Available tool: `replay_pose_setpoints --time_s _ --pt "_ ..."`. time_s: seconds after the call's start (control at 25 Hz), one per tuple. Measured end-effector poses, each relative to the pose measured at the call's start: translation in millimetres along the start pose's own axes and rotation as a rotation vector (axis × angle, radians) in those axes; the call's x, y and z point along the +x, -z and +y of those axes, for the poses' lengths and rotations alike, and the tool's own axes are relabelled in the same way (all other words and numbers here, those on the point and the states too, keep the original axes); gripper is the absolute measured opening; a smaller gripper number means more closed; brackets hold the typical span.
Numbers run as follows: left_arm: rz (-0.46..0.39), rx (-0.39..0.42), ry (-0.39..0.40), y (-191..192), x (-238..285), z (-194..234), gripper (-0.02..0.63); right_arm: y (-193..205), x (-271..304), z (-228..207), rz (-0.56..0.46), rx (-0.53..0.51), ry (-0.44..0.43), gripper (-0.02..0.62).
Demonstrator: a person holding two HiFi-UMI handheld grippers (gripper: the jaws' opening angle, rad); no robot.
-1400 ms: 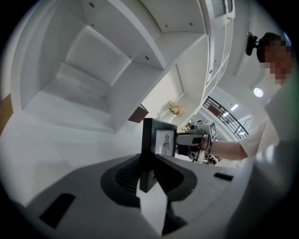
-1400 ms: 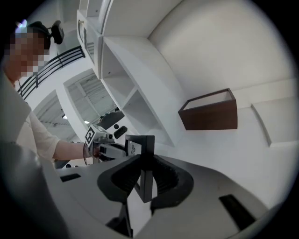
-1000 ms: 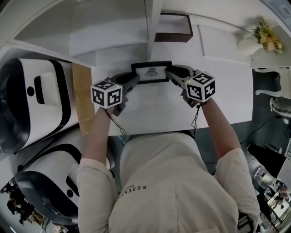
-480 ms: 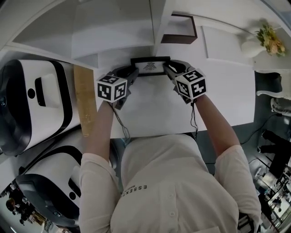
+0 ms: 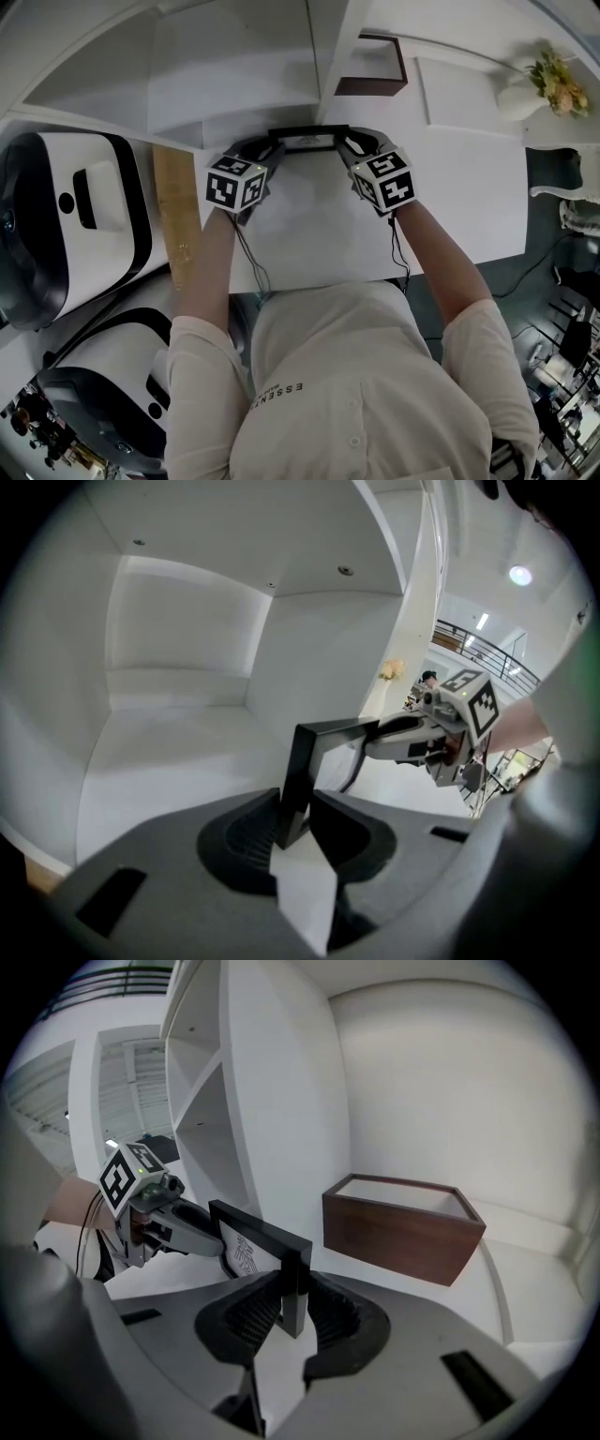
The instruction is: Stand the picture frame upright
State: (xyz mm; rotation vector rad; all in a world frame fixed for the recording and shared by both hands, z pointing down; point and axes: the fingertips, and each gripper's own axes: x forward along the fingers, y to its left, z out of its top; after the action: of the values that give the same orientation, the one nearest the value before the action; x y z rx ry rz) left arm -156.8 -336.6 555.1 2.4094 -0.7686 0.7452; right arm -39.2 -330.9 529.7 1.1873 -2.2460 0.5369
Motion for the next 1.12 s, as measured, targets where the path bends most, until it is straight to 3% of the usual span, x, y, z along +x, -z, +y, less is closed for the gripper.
replay_pose_setpoints --time_s 0.16,0.52,0.8,0.92,1.0,1.12 --pt "-0.004 -0.016 -0.050 -3 0 16 0.086 -5 5 7 0.002 -0.068 0.005 0.097" --pt "0.005 -0.018 -0.039 -1 -2 17 0.091 -7 9 5 -0.008 -0.099 0.029 0.100" --pt "0.009 -0.061 -0.035 1 -1 16 0.095 -8 12 3 -0.018 -0.035 0.026 0.104" --pt "0.011 -0.076 -0.050 2 -2 16 0.101 -8 10 -1 -0.025 -0.036 0.058 0.145" --pt "-0.005 -0.072 -0.068 0 -4 17 0.211 -8 7 -1 -0.036 -0.043 0.065 0.188" --pt "-0.029 -0.067 -0.094 0 -9 18 0.270 -9 1 2 -0.049 -0.051 0.071 0.207"
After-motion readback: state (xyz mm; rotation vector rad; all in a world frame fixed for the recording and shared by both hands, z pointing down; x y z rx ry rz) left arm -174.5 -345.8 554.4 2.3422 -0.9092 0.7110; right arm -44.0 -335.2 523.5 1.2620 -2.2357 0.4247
